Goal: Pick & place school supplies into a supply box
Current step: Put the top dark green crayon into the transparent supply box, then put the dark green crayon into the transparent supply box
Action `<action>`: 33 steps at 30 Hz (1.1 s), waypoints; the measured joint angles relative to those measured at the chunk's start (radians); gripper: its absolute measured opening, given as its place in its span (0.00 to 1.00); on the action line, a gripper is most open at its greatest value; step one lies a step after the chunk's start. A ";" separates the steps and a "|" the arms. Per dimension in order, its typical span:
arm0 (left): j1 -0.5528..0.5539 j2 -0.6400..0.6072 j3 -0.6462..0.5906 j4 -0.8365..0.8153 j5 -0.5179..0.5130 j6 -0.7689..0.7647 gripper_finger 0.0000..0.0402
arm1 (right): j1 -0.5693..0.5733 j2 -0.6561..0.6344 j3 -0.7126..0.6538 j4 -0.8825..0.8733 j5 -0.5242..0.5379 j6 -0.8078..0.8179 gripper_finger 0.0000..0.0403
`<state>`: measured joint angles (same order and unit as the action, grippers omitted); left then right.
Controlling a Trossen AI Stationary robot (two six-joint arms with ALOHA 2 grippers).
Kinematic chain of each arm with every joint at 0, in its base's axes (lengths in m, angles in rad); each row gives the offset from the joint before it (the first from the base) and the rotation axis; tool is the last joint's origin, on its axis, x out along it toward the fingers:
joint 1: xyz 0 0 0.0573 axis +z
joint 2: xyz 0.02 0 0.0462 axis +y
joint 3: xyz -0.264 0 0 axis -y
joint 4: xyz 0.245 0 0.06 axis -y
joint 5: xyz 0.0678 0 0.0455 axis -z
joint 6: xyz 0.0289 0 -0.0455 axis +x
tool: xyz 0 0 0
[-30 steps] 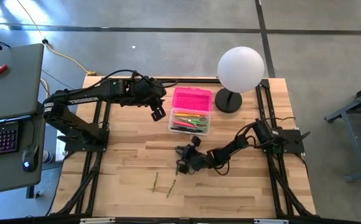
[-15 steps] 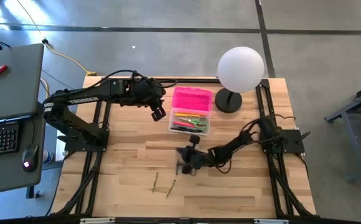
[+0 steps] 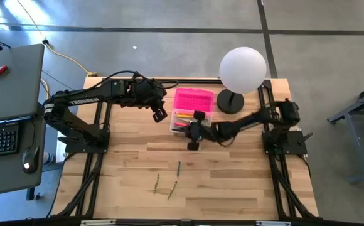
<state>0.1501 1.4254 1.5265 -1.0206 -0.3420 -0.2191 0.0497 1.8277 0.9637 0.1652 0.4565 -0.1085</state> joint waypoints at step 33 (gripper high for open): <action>0.000 0.000 0.000 0.003 0.063 0.031 0.28 | 0.187 0.089 0.004 0.405 -0.754 -0.230 0.14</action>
<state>0.1497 1.4250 1.5261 -1.0177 -0.2794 -0.1879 0.2369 1.9165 0.9676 0.5706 -0.2977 -0.3389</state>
